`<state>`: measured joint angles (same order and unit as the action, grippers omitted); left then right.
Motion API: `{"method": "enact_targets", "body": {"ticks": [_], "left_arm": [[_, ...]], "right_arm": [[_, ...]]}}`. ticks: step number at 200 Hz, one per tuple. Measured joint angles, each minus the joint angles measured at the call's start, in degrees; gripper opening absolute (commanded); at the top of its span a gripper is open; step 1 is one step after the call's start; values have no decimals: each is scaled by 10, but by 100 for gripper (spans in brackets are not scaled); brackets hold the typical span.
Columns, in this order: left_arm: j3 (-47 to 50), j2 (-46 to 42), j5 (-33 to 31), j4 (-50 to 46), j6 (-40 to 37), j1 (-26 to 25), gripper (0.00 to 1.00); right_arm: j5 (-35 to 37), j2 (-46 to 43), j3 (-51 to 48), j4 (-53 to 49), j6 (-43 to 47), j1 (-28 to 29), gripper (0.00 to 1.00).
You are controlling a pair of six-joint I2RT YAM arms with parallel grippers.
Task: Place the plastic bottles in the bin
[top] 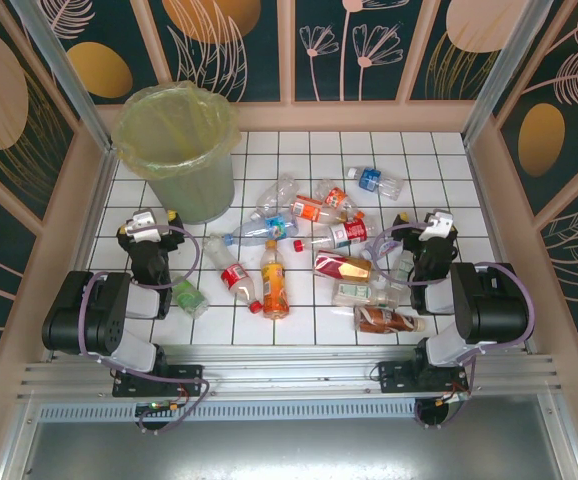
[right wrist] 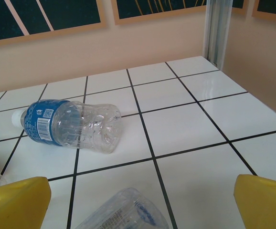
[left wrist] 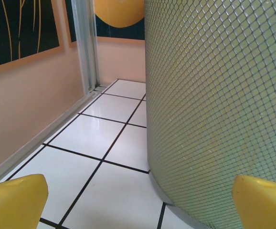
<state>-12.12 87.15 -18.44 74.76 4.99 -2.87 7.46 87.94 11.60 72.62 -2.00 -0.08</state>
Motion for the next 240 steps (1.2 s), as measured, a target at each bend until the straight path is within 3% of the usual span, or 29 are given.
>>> {"method": "enact_targets", "body": {"ticks": [198,240], "left_arm": [[0,0,1,-2,0,0,99],[-24,-59,3,-91,1,0,98]], "right_arm": [[0,0,0,0,0,0,99],[7,-26,9,-43,0,2,99]]}}
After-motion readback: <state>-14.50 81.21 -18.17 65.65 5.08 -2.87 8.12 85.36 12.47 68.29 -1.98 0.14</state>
